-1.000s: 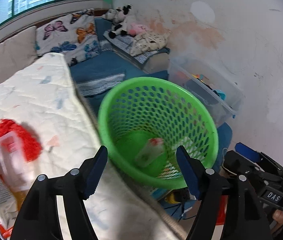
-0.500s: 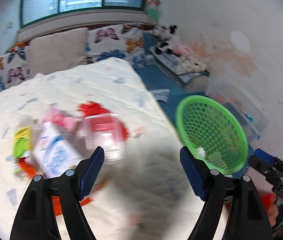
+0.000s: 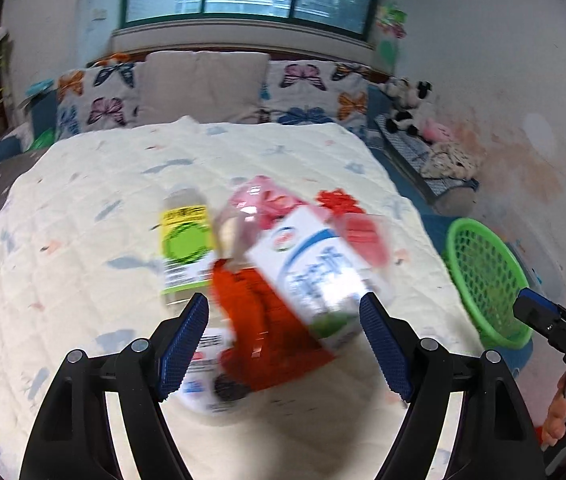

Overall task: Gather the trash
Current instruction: 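Grasp the white milk carton with the right gripper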

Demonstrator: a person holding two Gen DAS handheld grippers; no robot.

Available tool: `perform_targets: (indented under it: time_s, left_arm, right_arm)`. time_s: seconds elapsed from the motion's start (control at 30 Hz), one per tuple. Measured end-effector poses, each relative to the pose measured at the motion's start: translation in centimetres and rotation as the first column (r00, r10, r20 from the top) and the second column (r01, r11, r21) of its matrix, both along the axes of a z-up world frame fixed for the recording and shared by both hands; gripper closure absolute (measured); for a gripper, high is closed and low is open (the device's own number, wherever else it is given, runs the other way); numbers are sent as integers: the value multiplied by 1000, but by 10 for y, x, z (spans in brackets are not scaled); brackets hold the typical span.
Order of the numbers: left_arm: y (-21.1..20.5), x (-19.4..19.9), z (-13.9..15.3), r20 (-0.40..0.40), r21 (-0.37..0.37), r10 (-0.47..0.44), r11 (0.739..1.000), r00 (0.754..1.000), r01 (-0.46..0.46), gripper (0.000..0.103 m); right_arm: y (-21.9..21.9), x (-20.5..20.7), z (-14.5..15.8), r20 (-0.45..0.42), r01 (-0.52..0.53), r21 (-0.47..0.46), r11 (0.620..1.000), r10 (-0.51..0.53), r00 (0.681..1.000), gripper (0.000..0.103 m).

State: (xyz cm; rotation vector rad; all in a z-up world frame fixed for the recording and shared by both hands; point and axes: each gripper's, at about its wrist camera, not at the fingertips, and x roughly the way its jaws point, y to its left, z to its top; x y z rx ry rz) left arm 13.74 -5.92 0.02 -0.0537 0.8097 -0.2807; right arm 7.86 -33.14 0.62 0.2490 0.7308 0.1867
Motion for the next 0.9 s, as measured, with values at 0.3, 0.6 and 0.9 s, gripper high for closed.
perform_targets:
  time_s: [0.3,0.6,0.9]
  left_arm:
    - [52,-7,-6,-10,-27,104,994,995,-104,28]
    - [89,-12,-13,-26,-41,176,983,984,-177,28]
    - [114,-16,-25,-54,-56,216,974,975,-218,28]
  right_arm:
    - [59,33,-2,-17,-151,-62,987,150,989,24]
    - [121,64,-11,-46,-275,-203,940,271,961,22]
    - [166,91,-31,-93,-336,-381,861,325,941,22]
